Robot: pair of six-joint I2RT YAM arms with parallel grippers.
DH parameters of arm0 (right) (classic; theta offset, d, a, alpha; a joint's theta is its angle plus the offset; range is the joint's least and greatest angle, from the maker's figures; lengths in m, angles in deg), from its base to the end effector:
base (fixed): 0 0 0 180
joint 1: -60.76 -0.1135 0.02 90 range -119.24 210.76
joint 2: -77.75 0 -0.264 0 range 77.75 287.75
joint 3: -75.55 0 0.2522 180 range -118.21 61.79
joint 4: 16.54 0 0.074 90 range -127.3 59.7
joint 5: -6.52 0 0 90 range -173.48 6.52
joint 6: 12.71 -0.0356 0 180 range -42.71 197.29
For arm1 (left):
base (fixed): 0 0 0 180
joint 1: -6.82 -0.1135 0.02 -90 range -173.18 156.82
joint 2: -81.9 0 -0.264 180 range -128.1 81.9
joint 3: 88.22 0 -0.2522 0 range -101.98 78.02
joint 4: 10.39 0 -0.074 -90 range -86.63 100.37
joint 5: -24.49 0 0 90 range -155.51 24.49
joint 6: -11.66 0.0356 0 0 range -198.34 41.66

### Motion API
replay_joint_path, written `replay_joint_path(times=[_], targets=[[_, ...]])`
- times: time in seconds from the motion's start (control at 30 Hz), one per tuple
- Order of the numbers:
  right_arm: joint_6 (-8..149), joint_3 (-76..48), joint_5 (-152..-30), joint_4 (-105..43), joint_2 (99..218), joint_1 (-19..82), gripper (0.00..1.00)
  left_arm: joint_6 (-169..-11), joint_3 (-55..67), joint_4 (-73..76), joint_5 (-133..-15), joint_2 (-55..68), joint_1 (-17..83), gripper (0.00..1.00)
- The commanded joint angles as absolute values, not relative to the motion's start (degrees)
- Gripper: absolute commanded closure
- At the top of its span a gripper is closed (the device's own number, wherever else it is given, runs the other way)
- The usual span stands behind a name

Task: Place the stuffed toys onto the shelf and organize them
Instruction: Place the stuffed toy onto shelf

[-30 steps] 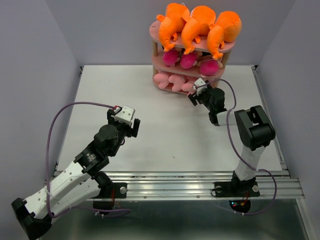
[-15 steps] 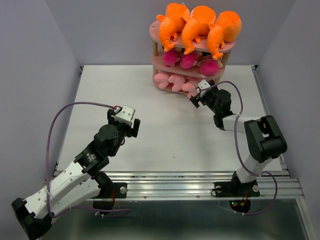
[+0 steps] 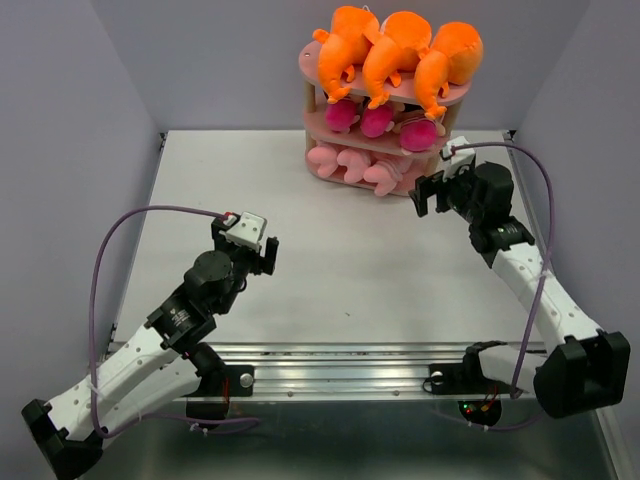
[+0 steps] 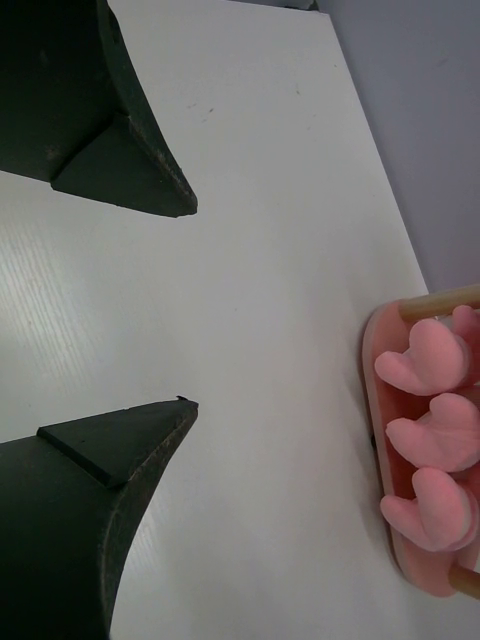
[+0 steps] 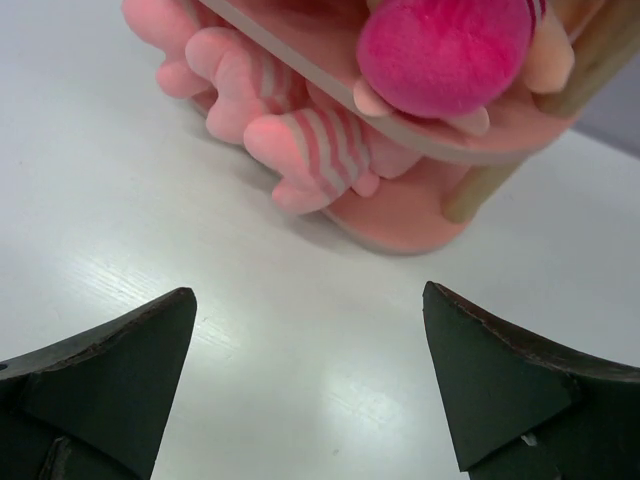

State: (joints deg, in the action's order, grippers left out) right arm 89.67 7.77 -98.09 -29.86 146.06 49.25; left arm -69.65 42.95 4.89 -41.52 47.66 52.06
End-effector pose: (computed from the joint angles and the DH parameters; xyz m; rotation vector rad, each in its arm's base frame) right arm 0.2725 0.0647 0.3305 -0.5497 1.7245 0.2201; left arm 0.1175 -0.0980 0.3243 0.4130 1.5295 -0.1676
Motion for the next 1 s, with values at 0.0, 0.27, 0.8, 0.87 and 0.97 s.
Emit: replay_joint_path(times=[0.0,0.27,0.8,0.87,0.97], targets=[[80.12,7.65,-92.99,-42.52,138.33,50.30,0.00,-70.52,42.95,1.88,-41.69,48.85,51.65,0.15],[71.24,12.66,-72.07,-45.76,133.74,52.15,0.00,-71.13,43.21,2.32,-41.16,49.99,51.65,0.14],[69.73,16.26,-51.49,-53.07,125.22,52.15,0.00,-71.75,43.91,2.67,-38.08,49.82,51.65,0.01],[70.25,16.96,-51.48,-53.15,123.81,52.15,0.00,-71.75,44.09,2.49,-38.00,50.08,51.65,0.01],[70.43,16.80,-51.83,-54.55,123.36,52.15,0.00,-71.66,44.27,2.32,-37.91,50.43,51.56,0.01]])
